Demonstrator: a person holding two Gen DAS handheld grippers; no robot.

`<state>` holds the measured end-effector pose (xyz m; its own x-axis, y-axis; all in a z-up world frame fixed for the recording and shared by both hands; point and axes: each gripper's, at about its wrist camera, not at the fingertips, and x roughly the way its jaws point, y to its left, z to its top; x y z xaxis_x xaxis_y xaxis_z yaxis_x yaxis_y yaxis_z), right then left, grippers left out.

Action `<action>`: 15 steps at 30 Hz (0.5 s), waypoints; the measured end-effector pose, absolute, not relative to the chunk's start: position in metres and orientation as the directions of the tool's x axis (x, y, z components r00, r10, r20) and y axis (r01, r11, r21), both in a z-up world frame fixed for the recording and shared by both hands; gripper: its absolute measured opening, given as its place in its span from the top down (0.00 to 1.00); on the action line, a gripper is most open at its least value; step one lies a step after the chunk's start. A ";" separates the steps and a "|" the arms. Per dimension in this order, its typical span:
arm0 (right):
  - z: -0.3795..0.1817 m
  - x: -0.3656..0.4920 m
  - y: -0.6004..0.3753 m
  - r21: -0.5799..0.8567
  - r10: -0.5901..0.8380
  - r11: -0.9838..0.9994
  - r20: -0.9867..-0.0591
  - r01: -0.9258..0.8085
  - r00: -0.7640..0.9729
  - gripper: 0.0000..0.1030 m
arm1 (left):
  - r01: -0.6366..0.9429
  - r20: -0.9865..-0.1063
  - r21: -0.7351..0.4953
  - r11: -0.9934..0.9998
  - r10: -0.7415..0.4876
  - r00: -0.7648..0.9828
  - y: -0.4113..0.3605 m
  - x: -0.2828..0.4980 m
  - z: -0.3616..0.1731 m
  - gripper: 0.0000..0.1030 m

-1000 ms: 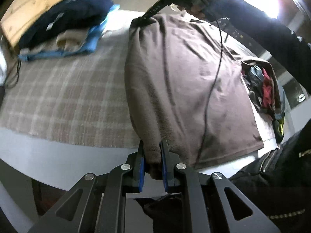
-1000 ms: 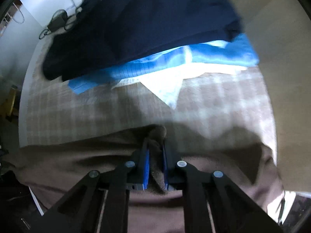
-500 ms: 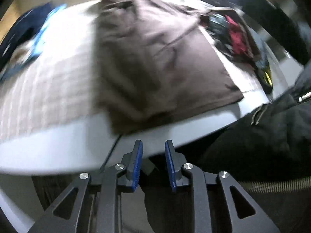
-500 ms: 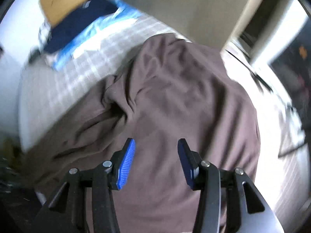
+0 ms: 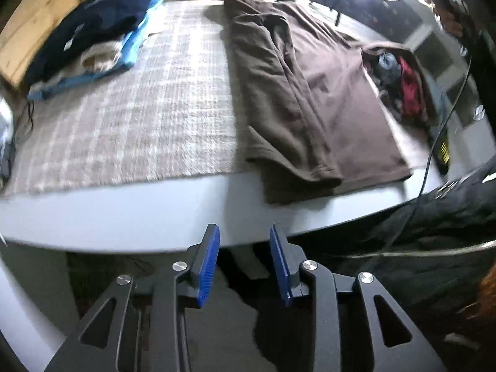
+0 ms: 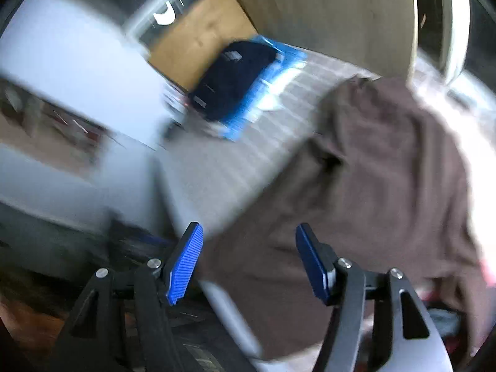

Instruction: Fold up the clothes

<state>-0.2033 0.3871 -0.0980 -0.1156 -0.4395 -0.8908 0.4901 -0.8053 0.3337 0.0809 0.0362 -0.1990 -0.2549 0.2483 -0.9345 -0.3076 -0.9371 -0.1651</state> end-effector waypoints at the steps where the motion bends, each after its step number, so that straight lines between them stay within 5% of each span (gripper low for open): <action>1: -0.113 -0.194 0.374 0.357 -0.444 -0.806 -0.892 0.472 -0.084 0.40 | -0.338 -0.935 -0.152 -0.929 0.246 -0.256 0.040 0.076 -0.204 0.69; 8: -0.243 -0.145 0.286 0.568 -0.567 -0.780 -0.819 0.262 0.087 0.40 | -0.527 -0.935 -0.138 -0.839 0.285 -0.210 0.052 0.039 -0.237 0.68; 15: -0.284 -0.125 0.236 0.458 -0.451 -0.868 -0.889 0.191 0.084 0.40 | -0.689 -0.910 -0.139 -0.711 0.366 -0.194 0.064 0.026 -0.252 0.67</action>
